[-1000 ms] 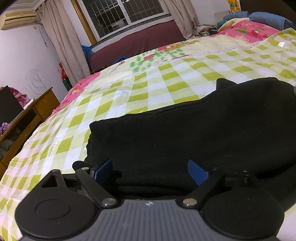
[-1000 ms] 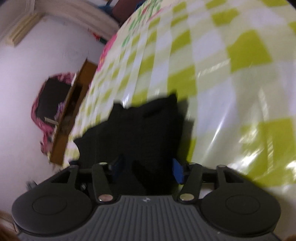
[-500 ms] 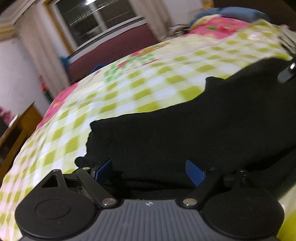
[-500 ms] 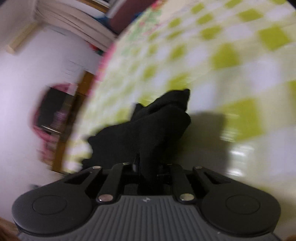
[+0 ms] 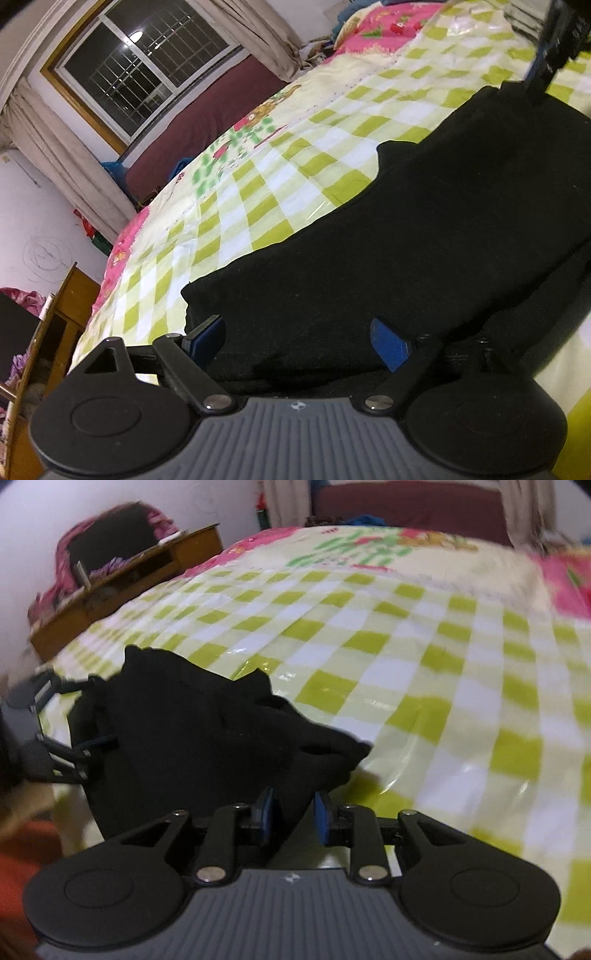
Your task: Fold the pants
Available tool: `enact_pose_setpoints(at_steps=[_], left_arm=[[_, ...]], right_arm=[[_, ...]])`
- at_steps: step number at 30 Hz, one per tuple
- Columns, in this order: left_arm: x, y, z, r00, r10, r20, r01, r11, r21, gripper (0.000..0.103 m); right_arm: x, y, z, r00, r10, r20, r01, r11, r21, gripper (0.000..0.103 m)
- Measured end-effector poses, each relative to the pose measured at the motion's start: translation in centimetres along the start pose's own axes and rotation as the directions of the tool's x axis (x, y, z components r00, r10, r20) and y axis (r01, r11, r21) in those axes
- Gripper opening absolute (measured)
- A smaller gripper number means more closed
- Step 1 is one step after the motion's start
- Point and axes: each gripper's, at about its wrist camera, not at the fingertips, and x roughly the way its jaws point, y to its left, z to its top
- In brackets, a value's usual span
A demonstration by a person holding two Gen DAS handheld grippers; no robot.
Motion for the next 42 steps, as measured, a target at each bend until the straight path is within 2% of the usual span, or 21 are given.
enact_pose_setpoints(at_steps=[3, 4, 6, 7, 10, 12, 14, 17, 19, 21, 22, 24, 26, 28, 31, 32, 33, 35, 38, 39, 42], left_arm=[[-0.1, 0.0, 0.4, 1.0, -0.003, -0.001, 0.003, 1.0, -0.004, 0.098], [-0.1, 0.0, 0.5, 1.0, -0.006, 0.006, 0.006, 1.0, -0.012, 0.098], [-0.2, 0.0, 0.9, 1.0, -0.008, 0.029, 0.009, 1.0, -0.026, 0.098], [-0.3, 0.0, 1.1, 0.999, -0.004, 0.041, 0.005, 0.999, -0.032, 0.098], [-0.6, 0.1, 1.8, 0.997, 0.011, 0.075, -0.006, 0.998, -0.064, 0.098], [-0.7, 0.2, 2.2, 0.996, 0.007, 0.088, 0.001, 0.996, -0.088, 0.098], [-0.7, 0.1, 2.5, 0.995, -0.013, 0.1, 0.023, 0.995, -0.101, 0.098], [0.1, -0.8, 2.7, 0.993, -0.049, 0.111, 0.06, 0.994, -0.09, 0.098], [0.8, -1.4, 2.7, 0.991, -0.071, 0.113, 0.08, 0.994, -0.081, 0.098], [1.4, -1.9, 2.8, 0.989, -0.092, 0.113, 0.102, 0.991, -0.081, 0.098], [1.6, -2.1, 2.8, 0.988, -0.102, 0.116, 0.112, 0.99, -0.083, 0.098], [1.9, -2.4, 2.9, 0.986, -0.114, 0.118, 0.124, 0.989, -0.08, 0.098], [2.1, -2.5, 3.0, 0.985, -0.122, 0.119, 0.132, 0.988, -0.077, 0.098], [2.3, -2.4, 3.0, 0.985, -0.132, 0.114, 0.142, 0.986, -0.083, 0.098], [2.5, -2.5, 2.9, 0.984, -0.144, 0.108, 0.154, 0.983, -0.095, 0.098], [2.7, -2.5, 2.9, 0.983, -0.149, 0.107, 0.159, 0.982, -0.099, 0.098], [2.9, -2.6, 2.9, 0.982, -0.155, 0.106, 0.166, 0.981, -0.104, 0.098], [3.1, -2.7, 3.0, 0.981, -0.164, 0.108, 0.175, 0.979, -0.107, 0.099], [3.3, -2.8, 3.0, 0.979, -0.172, 0.114, 0.185, 0.976, -0.115, 0.099], [3.3, -2.8, 3.0, 0.978, -0.176, 0.112, 0.188, 0.976, -0.114, 0.099], [3.3, -2.8, 3.0, 0.977, -0.182, 0.115, 0.194, 0.975, -0.104, 0.1]], right_arm=[[-2.3, -2.1, -1.1, 0.998, -0.047, 0.04, 0.045, 0.998, 0.033, 0.03], [-2.9, -2.5, -1.3, 0.997, -0.023, 0.073, 0.019, 0.998, 0.062, 0.029], [-2.7, -2.2, -0.6, 0.99, 0.096, 0.101, -0.103, 0.992, 0.071, 0.029], [-1.9, -1.8, -0.1, 0.987, 0.136, 0.09, -0.14, 0.989, 0.041, 0.03], [2.7, -0.5, 1.6, 0.978, 0.206, -0.025, -0.207, 0.977, -0.044, 0.032], [5.7, -0.9, 2.6, 0.956, 0.269, -0.118, -0.274, 0.961, -0.027, 0.034], [7.5, -1.5, 3.4, 0.921, 0.345, -0.182, -0.346, 0.938, 0.024, 0.034], [7.5, -1.6, 4.0, 0.851, 0.46, -0.254, -0.464, 0.884, 0.049, 0.035], [6.9, -1.1, 4.2, 0.823, 0.496, -0.277, -0.508, 0.861, 0.03, 0.035], [6.4, -1.0, 4.8, 0.841, 0.48, -0.248, -0.498, 0.867, -0.011, 0.04], [6.6, -1.2, 5.2, 0.842, 0.486, -0.233, -0.501, 0.865, -0.006, 0.04], [8.1, -1.6, 6.3, 0.827, 0.52, -0.215, -0.528, 0.849, 0.022, 0.041], [10.7, -1.7, 7.2, 0.803, 0.547, -0.237, -0.553, 0.832, 0.046, 0.042], [13.3, -1.4, 7.5, 0.768, 0.585, -0.26, -0.588, 0.806, 0.075, 0.042], [16.0, -0.8, 7.7, 0.688, 0.664, -0.294, -0.661, 0.74, 0.125, 0.042], [16.9, -0.6, 7.8, 0.671, 0.678, -0.299, -0.675, 0.726, 0.132, 0.042], [17.3, -0.6, 7.9, 0.668, 0.683, -0.297, -0.677, 0.722, 0.138, 0.042], [18.6, -0.9, 8.4, 0.628, 0.727, -0.279, -0.704, 0.683, 0.194, 0.042], [19.6, -1.7, 9.4, 0.589, 0.778, -0.221, -0.737, 0.629, 0.248, 0.042], [19.8, -1.6, 9.6, 0.574, 0.785, -0.233, -0.739, 0.619, 0.264, 0.043], [18.4, -0.1, 9.2, 0.566, 0.741, -0.362, -0.732, 0.654, 0.194, 0.042]])
